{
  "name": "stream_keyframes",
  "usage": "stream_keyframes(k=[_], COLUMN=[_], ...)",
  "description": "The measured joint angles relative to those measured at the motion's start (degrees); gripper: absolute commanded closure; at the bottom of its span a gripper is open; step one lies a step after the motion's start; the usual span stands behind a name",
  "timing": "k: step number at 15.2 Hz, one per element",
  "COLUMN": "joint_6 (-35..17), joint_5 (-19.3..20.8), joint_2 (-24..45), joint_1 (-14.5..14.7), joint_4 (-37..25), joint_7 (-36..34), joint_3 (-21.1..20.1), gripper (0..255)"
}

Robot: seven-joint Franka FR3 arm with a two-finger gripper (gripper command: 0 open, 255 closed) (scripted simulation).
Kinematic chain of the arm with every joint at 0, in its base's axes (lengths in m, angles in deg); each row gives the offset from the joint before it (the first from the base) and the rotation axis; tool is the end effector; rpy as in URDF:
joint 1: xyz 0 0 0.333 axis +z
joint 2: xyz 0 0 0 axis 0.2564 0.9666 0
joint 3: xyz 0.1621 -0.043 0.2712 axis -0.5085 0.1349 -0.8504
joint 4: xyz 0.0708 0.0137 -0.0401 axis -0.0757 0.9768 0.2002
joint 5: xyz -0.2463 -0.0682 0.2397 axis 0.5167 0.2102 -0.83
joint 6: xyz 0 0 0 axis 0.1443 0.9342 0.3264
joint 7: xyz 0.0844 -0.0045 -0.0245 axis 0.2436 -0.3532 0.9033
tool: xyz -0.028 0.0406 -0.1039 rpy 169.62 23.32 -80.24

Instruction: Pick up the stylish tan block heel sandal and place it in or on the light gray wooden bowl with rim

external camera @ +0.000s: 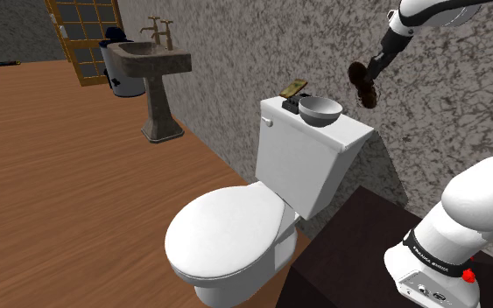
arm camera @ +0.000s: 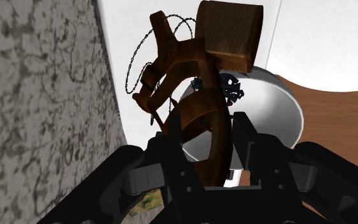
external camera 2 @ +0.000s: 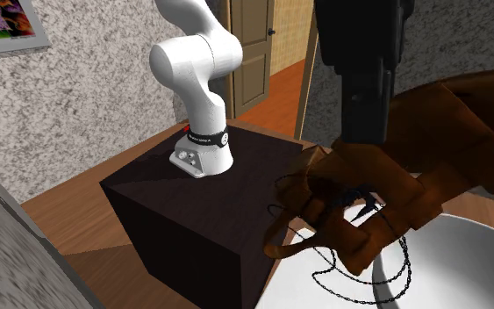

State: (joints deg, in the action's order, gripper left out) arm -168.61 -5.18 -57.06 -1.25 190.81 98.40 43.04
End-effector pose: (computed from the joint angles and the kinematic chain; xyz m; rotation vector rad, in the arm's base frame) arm 0.3160 -0.2737 0.5634 2.9481 -0.1590 0.4001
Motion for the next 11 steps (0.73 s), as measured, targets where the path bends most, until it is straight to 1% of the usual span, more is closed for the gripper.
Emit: stream_keyframes(k=[4, 11], joint_6=[2.6, 4.3], joint_5=[-0.4, -2.7], joint_2=[0.5, 9.7], joint_1=[0.4, 3.7], joint_4=[-3.1, -13.2], joint_7=[-0.3, -5.9], joint_3=[-0.5, -4.4], gripper=[255, 255])
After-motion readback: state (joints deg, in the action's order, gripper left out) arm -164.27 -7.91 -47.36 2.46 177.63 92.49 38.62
